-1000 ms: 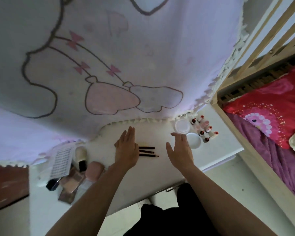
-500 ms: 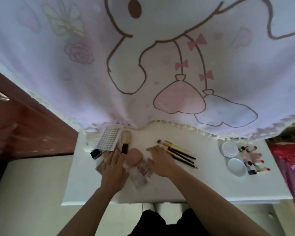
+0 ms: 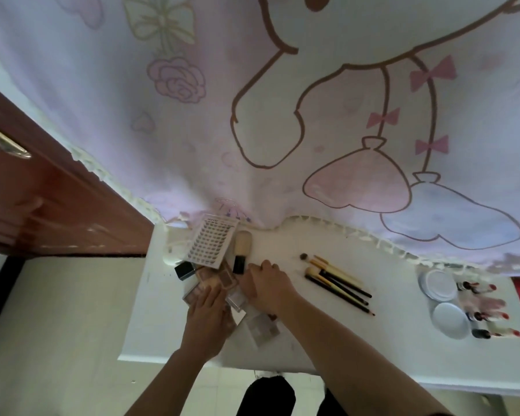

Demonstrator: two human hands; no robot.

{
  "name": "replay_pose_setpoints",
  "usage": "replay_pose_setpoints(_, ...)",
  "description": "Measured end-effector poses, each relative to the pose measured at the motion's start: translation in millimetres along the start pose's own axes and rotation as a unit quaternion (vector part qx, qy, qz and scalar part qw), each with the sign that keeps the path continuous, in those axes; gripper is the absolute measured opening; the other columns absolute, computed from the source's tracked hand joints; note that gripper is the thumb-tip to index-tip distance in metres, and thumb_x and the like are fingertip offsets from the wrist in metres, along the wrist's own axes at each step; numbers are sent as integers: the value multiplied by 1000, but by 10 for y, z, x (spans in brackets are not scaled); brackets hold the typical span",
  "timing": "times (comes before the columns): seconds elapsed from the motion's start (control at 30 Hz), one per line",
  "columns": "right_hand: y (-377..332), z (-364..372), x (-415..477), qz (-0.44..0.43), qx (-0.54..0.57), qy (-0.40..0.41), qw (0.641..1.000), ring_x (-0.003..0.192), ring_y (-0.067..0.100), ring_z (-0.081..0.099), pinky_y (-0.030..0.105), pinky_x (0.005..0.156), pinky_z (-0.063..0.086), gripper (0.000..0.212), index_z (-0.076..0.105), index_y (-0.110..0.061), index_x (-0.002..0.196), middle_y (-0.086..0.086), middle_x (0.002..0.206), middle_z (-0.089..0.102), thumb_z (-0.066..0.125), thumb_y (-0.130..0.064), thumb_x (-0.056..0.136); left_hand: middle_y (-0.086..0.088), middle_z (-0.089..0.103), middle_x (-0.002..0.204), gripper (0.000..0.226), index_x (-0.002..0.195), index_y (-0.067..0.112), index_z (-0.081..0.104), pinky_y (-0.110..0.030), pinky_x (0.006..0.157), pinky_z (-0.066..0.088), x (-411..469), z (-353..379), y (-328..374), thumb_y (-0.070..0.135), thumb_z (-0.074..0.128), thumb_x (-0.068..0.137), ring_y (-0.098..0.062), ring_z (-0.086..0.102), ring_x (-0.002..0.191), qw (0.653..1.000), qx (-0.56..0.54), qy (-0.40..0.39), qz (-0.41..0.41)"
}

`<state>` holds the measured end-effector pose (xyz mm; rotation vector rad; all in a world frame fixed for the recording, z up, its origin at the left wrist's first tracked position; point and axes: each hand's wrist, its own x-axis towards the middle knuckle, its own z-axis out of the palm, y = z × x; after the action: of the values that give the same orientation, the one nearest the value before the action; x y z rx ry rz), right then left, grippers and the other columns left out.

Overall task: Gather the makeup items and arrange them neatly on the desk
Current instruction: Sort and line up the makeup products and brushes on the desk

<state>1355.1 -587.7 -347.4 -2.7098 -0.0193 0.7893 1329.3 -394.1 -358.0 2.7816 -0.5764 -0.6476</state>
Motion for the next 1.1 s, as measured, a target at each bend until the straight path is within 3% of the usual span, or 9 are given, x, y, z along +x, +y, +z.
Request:
replay_pose_setpoints(0.13,31,-28,25,-18,-9,-2,1000,105,33,52,41,84,48,63,42,-14,131,15,119,50,71,-35,79,-10,63,131,57,125,6,64,-49,83,56,31,33,-61,27,32,84,-35,59,123,1000,-20,15,-6)
replay_pose_setpoints(0.27,95,-59,36,-39,-33,7,999,103,31,53,41,84,48,61,45,-13,129,14,117,51,70,-38,79,-5,50,146,74,140,10,51,-46,107,42,67,23,-62,37,17,80,-26,40,141,999,-37,15,-32)
replay_pose_setpoints(0.5,306,-156,-47,19,63,39,997,112,29,52,39,91,47,75,40,-14,137,11,125,50,71,-40,74,3,40,153,55,146,19,43,-37,116,27,95,-89,68,26,34,92,-17,27,147,995,-41,-16,-85)
replay_pose_setpoints(0.6,444,-248,-224,48,154,84,983,120,27,48,40,98,45,89,30,-21,148,6,135,46,68,-49,73,-2,61,130,39,123,19,62,-38,97,45,163,-205,245,17,39,92,-26,53,126,981,-154,68,-102)
replay_pose_setpoints(0.67,499,-302,-390,45,200,107,973,121,24,48,38,99,44,90,28,-25,150,2,137,45,66,-54,74,0,65,107,22,107,18,66,-32,81,46,216,-383,499,16,46,100,-25,60,109,923,-340,79,-164)
replay_pose_setpoints(0.77,594,-375,-631,51,238,162,956,118,20,50,35,99,46,91,30,-28,150,-2,135,47,65,-61,72,0,70,105,27,108,18,67,-35,82,51,293,-687,904,34,45,103,-20,64,102,829,-528,-19,-184)
replay_pose_setpoints(0.87,767,-487,-879,51,249,218,942,117,17,53,29,98,47,92,32,-26,150,-3,135,48,68,-60,73,3,74,106,33,113,22,67,-36,81,55,378,-831,1290,42,43,102,-17,69,99,829,-543,-96,-92)
replay_pose_setpoints(1.0,1067,-651,-1189,62,267,249,929,121,17,52,28,96,49,93,35,-21,150,-3,146,38,74,-58,74,-1,77,96,24,117,14,70,-36,75,57,571,-826,1718,21,60,97,-20,72,91,868,-493,-58,-25)
replay_pose_setpoints(1.1,1353,-733,-1433,45,268,227,935,123,18,52,30,98,49,105,32,-19,151,-4,154,25,70,-70,67,-8,76,99,23,115,7,71,-34,74,57,679,-818,1976,16,61,95,-28,71,93,843,-531,-76,-30)
